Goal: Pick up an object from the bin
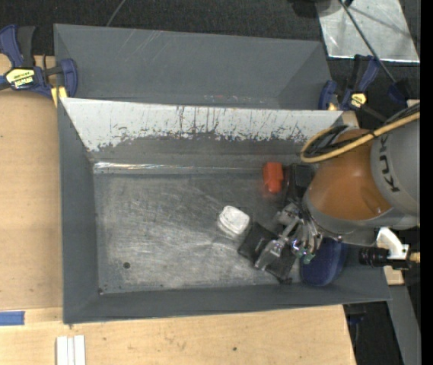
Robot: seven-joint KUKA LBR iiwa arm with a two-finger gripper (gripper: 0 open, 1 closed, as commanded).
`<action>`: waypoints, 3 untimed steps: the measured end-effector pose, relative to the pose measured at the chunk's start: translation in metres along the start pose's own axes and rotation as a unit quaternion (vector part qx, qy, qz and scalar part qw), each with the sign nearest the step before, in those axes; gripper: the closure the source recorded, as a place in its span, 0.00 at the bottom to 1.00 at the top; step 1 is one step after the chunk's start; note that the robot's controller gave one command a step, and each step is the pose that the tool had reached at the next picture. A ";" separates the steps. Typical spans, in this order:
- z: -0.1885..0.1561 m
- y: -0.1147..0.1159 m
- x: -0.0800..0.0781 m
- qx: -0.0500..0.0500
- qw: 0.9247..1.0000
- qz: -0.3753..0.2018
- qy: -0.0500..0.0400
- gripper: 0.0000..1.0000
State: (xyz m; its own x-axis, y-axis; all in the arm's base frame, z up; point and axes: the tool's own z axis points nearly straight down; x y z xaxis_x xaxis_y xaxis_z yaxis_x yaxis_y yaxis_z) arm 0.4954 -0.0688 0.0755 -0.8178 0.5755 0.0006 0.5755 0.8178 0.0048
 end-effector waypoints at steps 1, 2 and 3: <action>-0.003 -0.002 -0.006 -0.001 1.000 0.004 -0.008 1.00; -0.022 -0.002 -0.007 0.002 1.000 0.002 -0.003 1.00; -0.088 -0.001 -0.009 0.001 1.000 0.001 -0.004 1.00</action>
Offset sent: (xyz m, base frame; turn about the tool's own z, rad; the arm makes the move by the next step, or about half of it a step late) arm 0.0000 0.0000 0.0000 0.0000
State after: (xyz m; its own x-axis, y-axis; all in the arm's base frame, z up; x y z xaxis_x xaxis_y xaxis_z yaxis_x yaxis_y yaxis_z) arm 0.5019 -0.0751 0.1636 -0.8164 0.5774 -0.0070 0.5774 0.8164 0.0033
